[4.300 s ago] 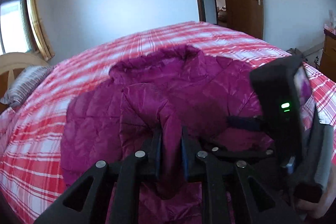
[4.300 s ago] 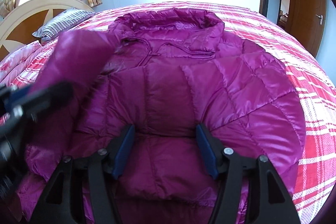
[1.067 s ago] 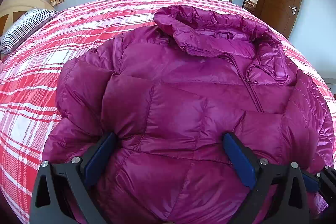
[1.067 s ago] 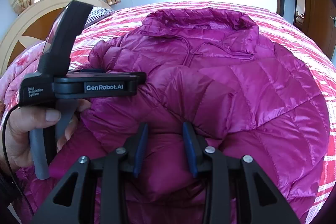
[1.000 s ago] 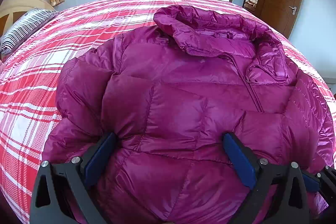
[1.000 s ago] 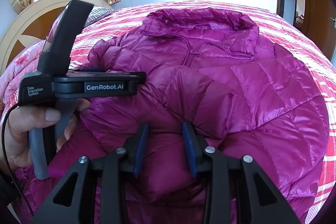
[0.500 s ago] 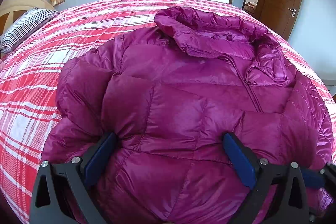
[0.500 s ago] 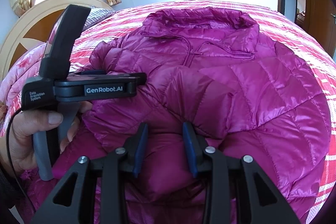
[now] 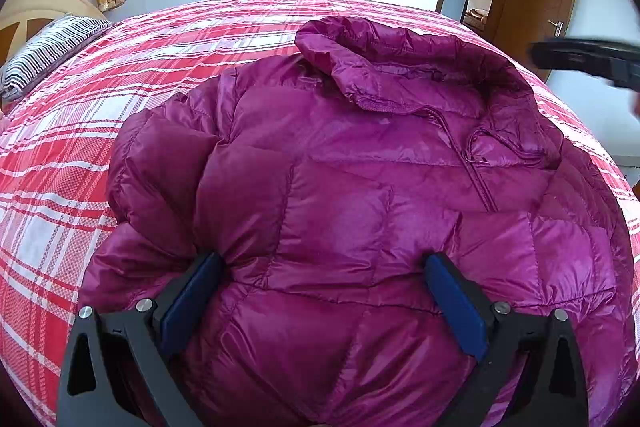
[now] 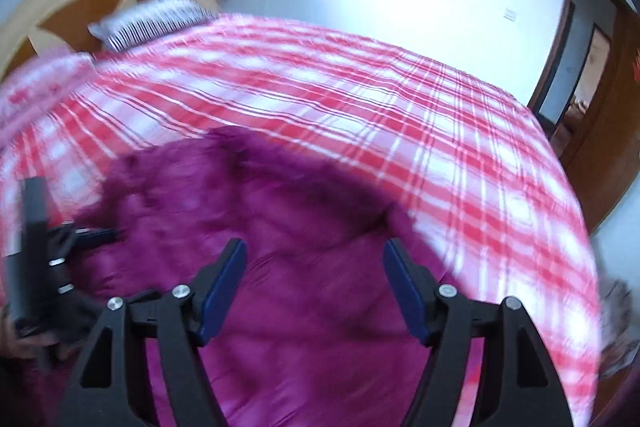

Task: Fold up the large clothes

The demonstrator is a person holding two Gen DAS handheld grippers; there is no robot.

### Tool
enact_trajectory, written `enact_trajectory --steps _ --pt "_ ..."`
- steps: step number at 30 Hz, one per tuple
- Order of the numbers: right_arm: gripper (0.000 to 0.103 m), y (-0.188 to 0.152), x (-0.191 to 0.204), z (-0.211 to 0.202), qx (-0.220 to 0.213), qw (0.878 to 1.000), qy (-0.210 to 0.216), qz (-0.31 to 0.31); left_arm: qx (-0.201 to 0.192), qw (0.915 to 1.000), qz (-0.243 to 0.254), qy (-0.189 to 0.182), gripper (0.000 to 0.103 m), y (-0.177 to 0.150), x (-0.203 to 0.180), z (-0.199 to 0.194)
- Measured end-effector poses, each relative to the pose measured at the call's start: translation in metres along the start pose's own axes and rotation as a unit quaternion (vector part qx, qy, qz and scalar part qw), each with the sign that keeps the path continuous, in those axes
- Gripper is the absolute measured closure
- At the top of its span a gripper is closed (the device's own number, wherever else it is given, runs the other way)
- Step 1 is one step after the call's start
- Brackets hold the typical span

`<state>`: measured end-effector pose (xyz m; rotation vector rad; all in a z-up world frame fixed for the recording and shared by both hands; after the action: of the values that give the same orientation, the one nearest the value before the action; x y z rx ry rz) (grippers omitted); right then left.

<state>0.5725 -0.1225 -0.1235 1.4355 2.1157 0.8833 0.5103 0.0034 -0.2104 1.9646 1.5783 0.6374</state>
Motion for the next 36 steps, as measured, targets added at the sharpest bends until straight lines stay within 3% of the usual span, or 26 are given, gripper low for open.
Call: enact_trajectory --steps 4,9,12,19,25,28,32,36 --pt "0.030 0.026 0.002 0.046 0.049 0.994 -0.027 -0.088 -0.002 1.0000 -0.002 -0.001 0.001 0.000 0.000 0.000" --pt "0.035 0.036 -0.006 0.084 0.081 0.986 -0.041 -0.141 -0.003 1.0000 -0.002 -0.002 0.001 0.000 0.000 0.000" --pt "0.089 0.029 -0.006 0.100 0.109 0.979 -0.052 -0.165 -0.003 1.0000 -0.003 -0.001 0.001 0.000 0.000 0.000" --pt "0.091 -0.004 -0.004 0.069 0.035 0.979 -0.068 -0.187 -0.003 1.0000 -0.002 0.000 0.001 0.000 -0.001 0.000" --pt "0.091 -0.035 -0.008 0.088 -0.003 0.977 -0.116 -0.177 -0.002 1.0000 -0.001 0.001 0.001 0.003 -0.001 -0.002" --pt "0.092 -0.046 -0.005 0.092 -0.029 0.976 -0.127 -0.175 -0.022 0.9997 -0.007 0.002 0.001 0.011 0.002 -0.018" --pt "0.092 -0.049 -0.005 0.093 -0.044 0.975 -0.131 -0.176 -0.081 0.9965 0.013 0.018 0.001 0.058 0.005 -0.056" --pt "0.092 -0.053 -0.001 0.095 -0.049 0.973 -0.135 -0.183 -0.108 0.9931 0.002 0.047 0.001 0.142 0.020 -0.055"
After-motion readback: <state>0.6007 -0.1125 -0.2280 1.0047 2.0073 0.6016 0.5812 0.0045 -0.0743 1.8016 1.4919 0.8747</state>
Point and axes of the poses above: each gripper's, at about its wrist camera, not at the fingertips, and z roughly the way its jaws point, x to its left, y to its top, the point moved 3 cm from there along z, roughly the way its jaws point, and after that the axes turned 10 degrees about z, right-handed, at the moved point
